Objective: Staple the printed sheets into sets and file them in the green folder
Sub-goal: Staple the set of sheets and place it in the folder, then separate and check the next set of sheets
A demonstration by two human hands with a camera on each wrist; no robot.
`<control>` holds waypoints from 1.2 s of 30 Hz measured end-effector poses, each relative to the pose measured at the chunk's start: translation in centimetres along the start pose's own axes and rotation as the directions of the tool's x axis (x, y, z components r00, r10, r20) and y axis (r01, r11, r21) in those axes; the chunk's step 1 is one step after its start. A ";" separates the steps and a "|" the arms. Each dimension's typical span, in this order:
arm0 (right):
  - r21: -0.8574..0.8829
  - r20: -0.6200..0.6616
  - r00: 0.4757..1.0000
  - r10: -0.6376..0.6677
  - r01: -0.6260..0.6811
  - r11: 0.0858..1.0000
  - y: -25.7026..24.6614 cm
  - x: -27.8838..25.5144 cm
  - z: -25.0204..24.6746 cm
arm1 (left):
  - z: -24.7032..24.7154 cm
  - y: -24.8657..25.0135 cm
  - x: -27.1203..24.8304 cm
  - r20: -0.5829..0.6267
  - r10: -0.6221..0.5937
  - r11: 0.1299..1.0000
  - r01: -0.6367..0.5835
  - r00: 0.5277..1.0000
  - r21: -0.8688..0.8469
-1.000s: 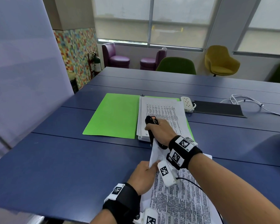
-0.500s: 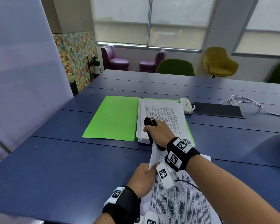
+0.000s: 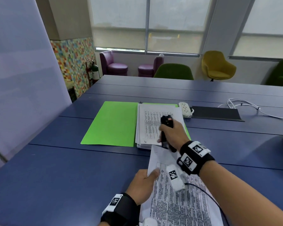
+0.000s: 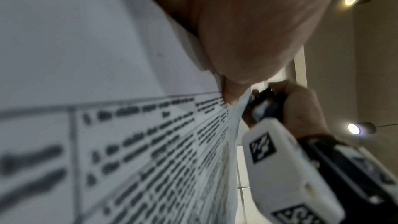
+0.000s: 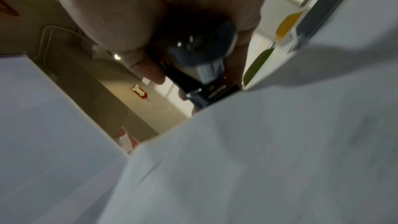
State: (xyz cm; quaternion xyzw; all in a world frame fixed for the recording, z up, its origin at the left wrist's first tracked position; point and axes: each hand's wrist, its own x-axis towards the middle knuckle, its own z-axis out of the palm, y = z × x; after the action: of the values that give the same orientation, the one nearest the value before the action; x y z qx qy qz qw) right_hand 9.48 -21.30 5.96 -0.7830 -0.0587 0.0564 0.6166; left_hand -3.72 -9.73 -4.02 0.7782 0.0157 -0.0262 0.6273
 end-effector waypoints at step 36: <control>-0.106 0.126 0.990 0.061 -0.048 0.993 8.0 -8.3 -8.7 | -4.9 1.4 3.5 0.028 -0.088 0.971 0.079 0.996 0.224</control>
State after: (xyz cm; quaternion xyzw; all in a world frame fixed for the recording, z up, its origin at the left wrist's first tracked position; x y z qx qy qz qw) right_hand 2.88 -32.85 0.36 -0.8098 -0.0798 0.1207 0.5685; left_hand -0.02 -5.30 -1.87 0.8416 0.0336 -0.0688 0.5347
